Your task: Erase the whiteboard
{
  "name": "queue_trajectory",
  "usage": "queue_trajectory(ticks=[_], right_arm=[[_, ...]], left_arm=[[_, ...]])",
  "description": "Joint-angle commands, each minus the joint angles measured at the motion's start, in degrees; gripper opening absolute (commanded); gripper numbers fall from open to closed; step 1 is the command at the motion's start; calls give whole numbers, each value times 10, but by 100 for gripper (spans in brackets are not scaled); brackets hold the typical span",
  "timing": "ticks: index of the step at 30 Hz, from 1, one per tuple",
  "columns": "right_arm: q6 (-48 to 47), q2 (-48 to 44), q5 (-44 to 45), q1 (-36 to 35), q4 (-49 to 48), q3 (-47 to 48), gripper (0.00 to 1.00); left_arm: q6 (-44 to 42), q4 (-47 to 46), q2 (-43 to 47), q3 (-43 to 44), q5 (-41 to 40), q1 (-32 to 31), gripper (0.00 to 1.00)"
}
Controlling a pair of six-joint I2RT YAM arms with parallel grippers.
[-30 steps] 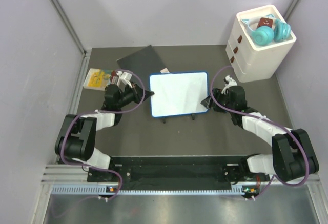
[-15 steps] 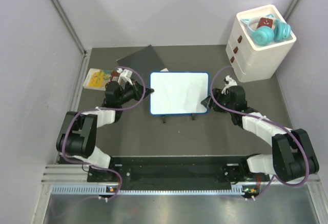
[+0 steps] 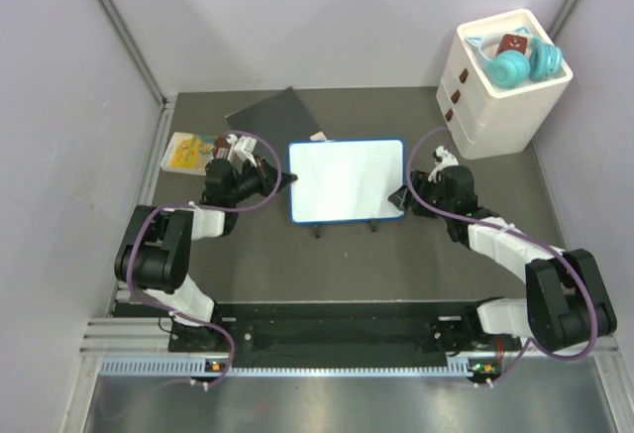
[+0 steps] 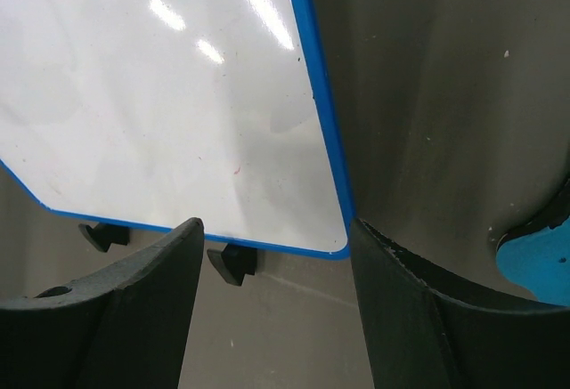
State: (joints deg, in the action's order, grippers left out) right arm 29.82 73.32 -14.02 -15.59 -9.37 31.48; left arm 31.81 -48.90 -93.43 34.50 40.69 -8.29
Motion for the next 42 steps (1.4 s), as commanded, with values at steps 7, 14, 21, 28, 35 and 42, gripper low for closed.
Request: queue_trajectory(ticks=[7,14,21,28,35,42], right_arm=[[-9,-21,1,-8,-17,-9,66],[-9,-24,1,-8,-17,-11,69],[-13,-23,-1,-8,-17,-10,74],[-13,-33,0,-8,-17,-13,79],[-32,-77,31,-8,21,-13,99],[-2,-143,239,-8,228,38,99]], left_arm=[[-21,-34,11,-45,-62,14,4],[-7,-60,3,-72,-61,13,22],[-39,-30,33,-81,-75,14,71],[-44,-10,101,-87,-84,14,84],[-46,122,249,-88,-132,13,99],[-29,447,352,-24,-384,13,99]])
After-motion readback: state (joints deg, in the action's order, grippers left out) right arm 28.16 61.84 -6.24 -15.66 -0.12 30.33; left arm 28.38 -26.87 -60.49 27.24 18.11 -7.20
